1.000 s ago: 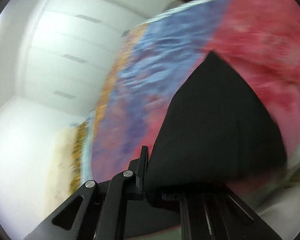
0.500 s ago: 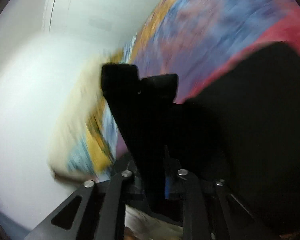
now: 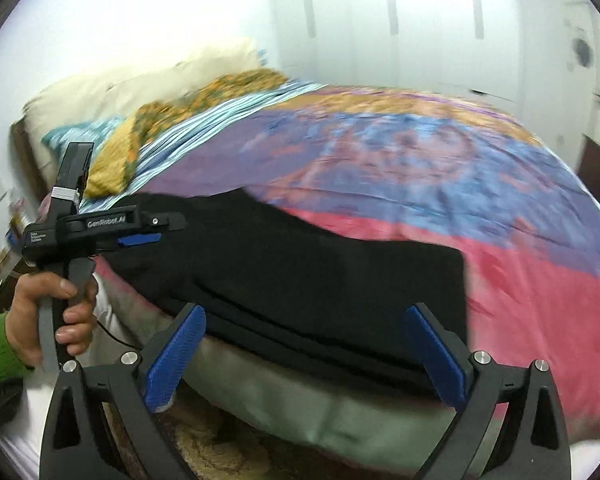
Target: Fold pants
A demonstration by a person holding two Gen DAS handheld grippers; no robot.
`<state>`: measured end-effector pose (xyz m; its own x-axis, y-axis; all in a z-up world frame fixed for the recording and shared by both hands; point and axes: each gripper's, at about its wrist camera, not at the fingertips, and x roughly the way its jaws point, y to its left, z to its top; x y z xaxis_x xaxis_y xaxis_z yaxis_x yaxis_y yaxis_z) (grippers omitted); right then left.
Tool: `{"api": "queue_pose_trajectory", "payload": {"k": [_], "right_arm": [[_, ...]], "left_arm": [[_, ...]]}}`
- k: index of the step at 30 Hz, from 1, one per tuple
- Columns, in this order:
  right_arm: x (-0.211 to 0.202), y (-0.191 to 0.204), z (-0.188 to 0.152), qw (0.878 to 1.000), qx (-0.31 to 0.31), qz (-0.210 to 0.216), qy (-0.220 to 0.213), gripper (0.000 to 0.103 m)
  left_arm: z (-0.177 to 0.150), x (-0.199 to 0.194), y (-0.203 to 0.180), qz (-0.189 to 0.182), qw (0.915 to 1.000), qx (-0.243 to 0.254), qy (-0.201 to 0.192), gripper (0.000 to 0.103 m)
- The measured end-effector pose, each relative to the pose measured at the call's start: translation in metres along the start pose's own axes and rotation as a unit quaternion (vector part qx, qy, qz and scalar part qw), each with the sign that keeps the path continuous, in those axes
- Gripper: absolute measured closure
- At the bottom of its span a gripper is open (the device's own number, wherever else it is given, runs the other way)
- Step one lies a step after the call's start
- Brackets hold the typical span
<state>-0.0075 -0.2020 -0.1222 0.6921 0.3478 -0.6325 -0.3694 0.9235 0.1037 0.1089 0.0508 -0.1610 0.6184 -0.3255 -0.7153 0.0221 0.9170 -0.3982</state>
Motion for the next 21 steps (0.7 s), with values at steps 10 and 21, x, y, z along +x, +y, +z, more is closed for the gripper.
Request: {"api": "queue_pose_trajectory", "payload": {"k": [10, 21], "right_arm": [[0.009, -0.006, 0.004, 1.000, 0.025, 0.012, 0.011, 0.004], [-0.002, -0.015, 0.000, 0.999, 0.041, 0.000, -0.015, 0.004]], "left_arm": [[-0.011, 0.039, -0.004, 0.021, 0.9969, 0.013, 0.075, 0.071], [-0.018, -0.004, 0.000, 0.020, 0.9991, 0.002, 0.036, 0.097]]}}
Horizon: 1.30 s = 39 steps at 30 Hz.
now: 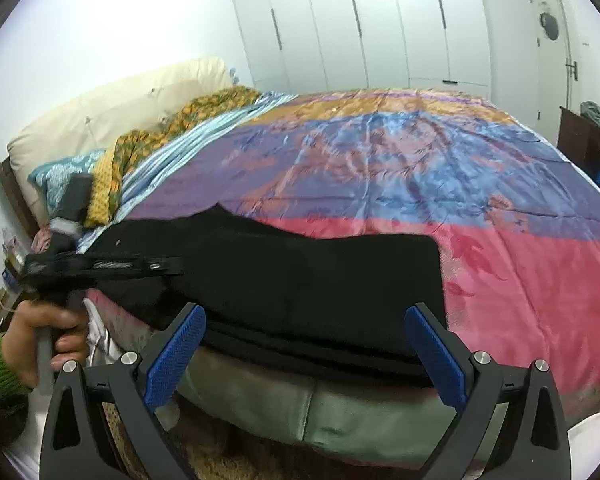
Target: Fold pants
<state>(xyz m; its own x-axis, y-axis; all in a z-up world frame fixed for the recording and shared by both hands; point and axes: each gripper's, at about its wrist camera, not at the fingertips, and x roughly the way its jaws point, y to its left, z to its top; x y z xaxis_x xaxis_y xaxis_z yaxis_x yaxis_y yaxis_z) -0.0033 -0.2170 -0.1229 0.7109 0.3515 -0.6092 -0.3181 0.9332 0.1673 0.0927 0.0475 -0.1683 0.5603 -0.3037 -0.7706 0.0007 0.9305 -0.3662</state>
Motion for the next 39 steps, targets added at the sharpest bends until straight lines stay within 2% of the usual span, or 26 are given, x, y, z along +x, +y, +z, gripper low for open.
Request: {"api": "queue_pose_trajectory", "payload": {"k": [4, 9, 10, 12, 14, 16, 18, 25, 28, 30, 31, 32, 34, 39], "right_arm": [[0.012, 0.000, -0.002, 1.000, 0.004, 0.005, 0.027, 0.004], [0.014, 0.004, -0.003, 0.999, -0.005, 0.008, 0.032, 0.004], [0.013, 0.003, -0.003, 0.999, -0.002, 0.007, 0.031, 0.004], [0.013, 0.000, -0.003, 0.999, 0.005, 0.005, 0.032, 0.004], [0.016, -0.002, -0.005, 0.999, 0.010, 0.005, 0.038, 0.004], [0.017, -0.001, -0.005, 0.999, 0.009, 0.005, 0.042, 0.004], [0.016, 0.001, -0.005, 0.999, 0.005, 0.005, 0.042, 0.004], [0.021, 0.002, -0.007, 0.999, 0.005, 0.007, 0.053, 0.004], [0.023, -0.003, -0.008, 0.998, 0.019, 0.008, 0.058, 0.004], [0.023, -0.008, -0.008, 0.998, 0.028, 0.006, 0.058, 0.004], [0.023, -0.010, -0.009, 0.998, 0.032, 0.005, 0.058, 0.004], [0.023, -0.012, -0.009, 0.998, 0.037, 0.003, 0.058, 0.004], [0.022, -0.016, -0.009, 0.997, 0.046, 0.000, 0.057, 0.004], [0.022, -0.020, -0.008, 0.997, 0.056, -0.007, 0.057, 0.004]], "left_arm": [[-0.008, 0.019, 0.022, 0.036, 0.9989, -0.016, 0.025, 0.101], [-0.006, 0.015, 0.033, 0.031, 0.9986, -0.038, 0.020, 0.101], [-0.007, 0.014, 0.033, 0.033, 0.9984, -0.041, 0.019, 0.098], [-0.010, 0.009, 0.032, 0.038, 0.9982, -0.044, 0.013, 0.086], [-0.010, 0.000, 0.032, 0.036, 0.9982, -0.047, -0.004, 0.049], [-0.008, -0.007, 0.029, 0.038, 0.9978, -0.046, -0.029, 0.035], [-0.007, -0.013, 0.027, 0.031, 0.9978, -0.041, -0.044, 0.034], [0.007, 0.000, 0.008, 0.007, 0.9993, -0.020, -0.031, 0.034], [0.014, 0.015, -0.003, 0.020, 0.9997, 0.001, -0.013, 0.037], [0.016, 0.031, -0.006, 0.027, 0.9996, 0.008, 0.009, 0.056], [0.014, 0.035, -0.007, 0.026, 0.9995, 0.009, 0.018, 0.078], [0.012, 0.042, -0.007, 0.026, 0.9991, 0.012, 0.030, 0.095], [0.005, 0.044, -0.008, 0.037, 0.9987, 0.018, 0.031, 0.098], [-0.001, 0.033, 0.001, 0.030, 0.9993, 0.009, 0.021, 0.101]]}}
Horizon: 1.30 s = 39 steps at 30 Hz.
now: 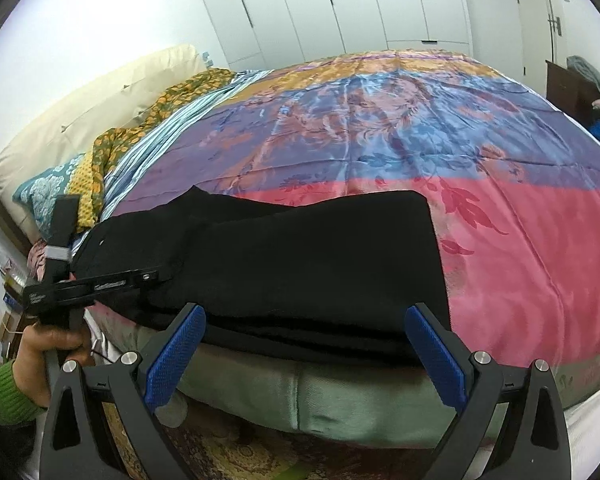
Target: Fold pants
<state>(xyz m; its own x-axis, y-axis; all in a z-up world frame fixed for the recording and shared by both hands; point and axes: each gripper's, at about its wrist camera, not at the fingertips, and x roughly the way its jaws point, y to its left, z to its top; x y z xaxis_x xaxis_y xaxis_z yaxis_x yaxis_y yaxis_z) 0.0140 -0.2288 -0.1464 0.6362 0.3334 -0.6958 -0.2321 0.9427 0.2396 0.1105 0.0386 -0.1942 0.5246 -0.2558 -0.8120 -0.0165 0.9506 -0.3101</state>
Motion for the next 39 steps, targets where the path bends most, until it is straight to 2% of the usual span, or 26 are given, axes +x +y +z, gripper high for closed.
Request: {"api": "queue_pose_trajectory", "payload": {"k": [8, 10, 12, 13, 14, 15, 22, 31, 33, 34, 35, 36, 37, 38, 39], "right_arm": [[-0.001, -0.020, 0.028, 0.999, 0.027, 0.016, -0.027, 0.004], [0.008, -0.024, 0.033, 0.998, 0.028, 0.044, -0.022, 0.004], [0.024, -0.024, 0.029, 0.998, 0.020, 0.061, 0.003, 0.004], [0.038, -0.025, 0.023, 0.997, 0.020, 0.066, 0.033, 0.004], [0.056, -0.026, 0.014, 0.995, 0.023, 0.062, 0.072, 0.003], [0.065, -0.026, 0.007, 0.995, 0.021, 0.049, 0.087, 0.003], [0.028, -0.010, 0.020, 1.000, -0.015, 0.013, 0.000, 0.004], [0.031, -0.003, 0.015, 0.999, -0.037, -0.004, 0.006, 0.004], [0.036, -0.002, 0.012, 0.999, -0.039, -0.010, 0.014, 0.004], [0.036, -0.002, 0.011, 0.999, -0.039, -0.015, 0.017, 0.003], [0.037, -0.003, 0.010, 0.999, -0.039, -0.022, 0.018, 0.003], [0.037, -0.005, 0.010, 0.999, -0.039, -0.026, 0.016, 0.002], [0.036, -0.005, 0.010, 0.999, -0.038, -0.031, 0.012, 0.000], [0.033, -0.006, 0.011, 0.999, -0.035, -0.034, 0.004, 0.000], [0.031, -0.007, 0.012, 0.999, -0.035, -0.039, -0.002, 0.000]], "left_arm": [[-0.003, 0.005, -0.001, 0.009, 0.9999, 0.012, 0.004, 0.101], [-0.004, 0.006, -0.001, 0.011, 0.9998, 0.014, 0.005, 0.100], [-0.004, 0.008, -0.002, 0.015, 0.9997, 0.018, 0.007, 0.100], [-0.004, 0.009, -0.003, 0.017, 0.9996, 0.020, 0.007, 0.100], [-0.004, 0.009, -0.003, 0.015, 0.9996, 0.022, 0.008, 0.100], [-0.004, 0.010, -0.003, 0.015, 0.9996, 0.022, 0.009, 0.100], [-0.005, 0.009, -0.002, 0.012, 0.9995, 0.028, 0.004, 0.100], [-0.006, 0.007, -0.003, 0.013, 0.9994, 0.033, -0.001, 0.098], [-0.006, 0.004, -0.003, 0.011, 0.9994, 0.031, -0.009, 0.095], [-0.007, 0.001, -0.001, 0.004, 0.9996, 0.024, -0.015, 0.089], [-0.007, -0.001, 0.001, -0.006, 0.9996, 0.017, -0.020, 0.076], [-0.006, -0.005, 0.003, -0.013, 0.9995, 0.010, -0.027, 0.069], [-0.006, -0.009, 0.004, -0.010, 0.9993, 0.004, -0.037, 0.052], [-0.005, -0.014, 0.006, 0.000, 0.9987, 0.000, -0.051, 0.042], [-0.004, -0.018, 0.007, 0.005, 0.9981, -0.002, -0.061, 0.040]]}}
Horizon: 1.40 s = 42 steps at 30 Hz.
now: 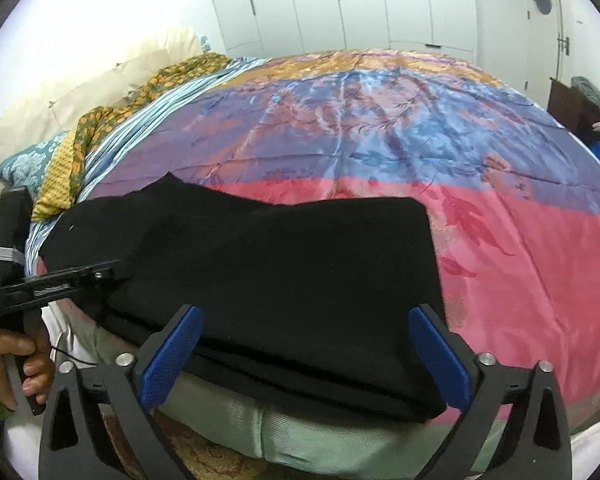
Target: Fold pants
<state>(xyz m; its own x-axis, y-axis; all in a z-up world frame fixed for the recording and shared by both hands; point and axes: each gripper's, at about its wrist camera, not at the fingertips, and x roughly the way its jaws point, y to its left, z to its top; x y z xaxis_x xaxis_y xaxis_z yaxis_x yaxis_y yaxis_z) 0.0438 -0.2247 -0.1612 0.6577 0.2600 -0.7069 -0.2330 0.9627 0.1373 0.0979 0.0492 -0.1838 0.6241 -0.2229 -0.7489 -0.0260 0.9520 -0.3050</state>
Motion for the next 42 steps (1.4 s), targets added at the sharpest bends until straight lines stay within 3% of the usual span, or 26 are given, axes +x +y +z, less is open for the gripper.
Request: {"api": "queue_pose_trajectory", "payload": {"k": [3, 9, 42], "right_arm": [[-0.005, 0.000, 0.002, 1.000, -0.005, -0.024, -0.018, 0.000], [-0.001, -0.002, 0.002, 0.997, -0.018, -0.068, -0.016, 0.000], [0.008, 0.009, -0.004, 0.994, -0.055, -0.094, -0.006, 0.000]], "left_arm": [[0.004, -0.009, 0.008, 0.012, 0.9995, -0.017, -0.023, 0.038], [0.007, -0.008, 0.022, 0.039, 0.9980, -0.043, -0.026, 0.038], [0.005, -0.011, 0.029, 0.071, 0.9963, -0.043, -0.022, 0.035]]}}
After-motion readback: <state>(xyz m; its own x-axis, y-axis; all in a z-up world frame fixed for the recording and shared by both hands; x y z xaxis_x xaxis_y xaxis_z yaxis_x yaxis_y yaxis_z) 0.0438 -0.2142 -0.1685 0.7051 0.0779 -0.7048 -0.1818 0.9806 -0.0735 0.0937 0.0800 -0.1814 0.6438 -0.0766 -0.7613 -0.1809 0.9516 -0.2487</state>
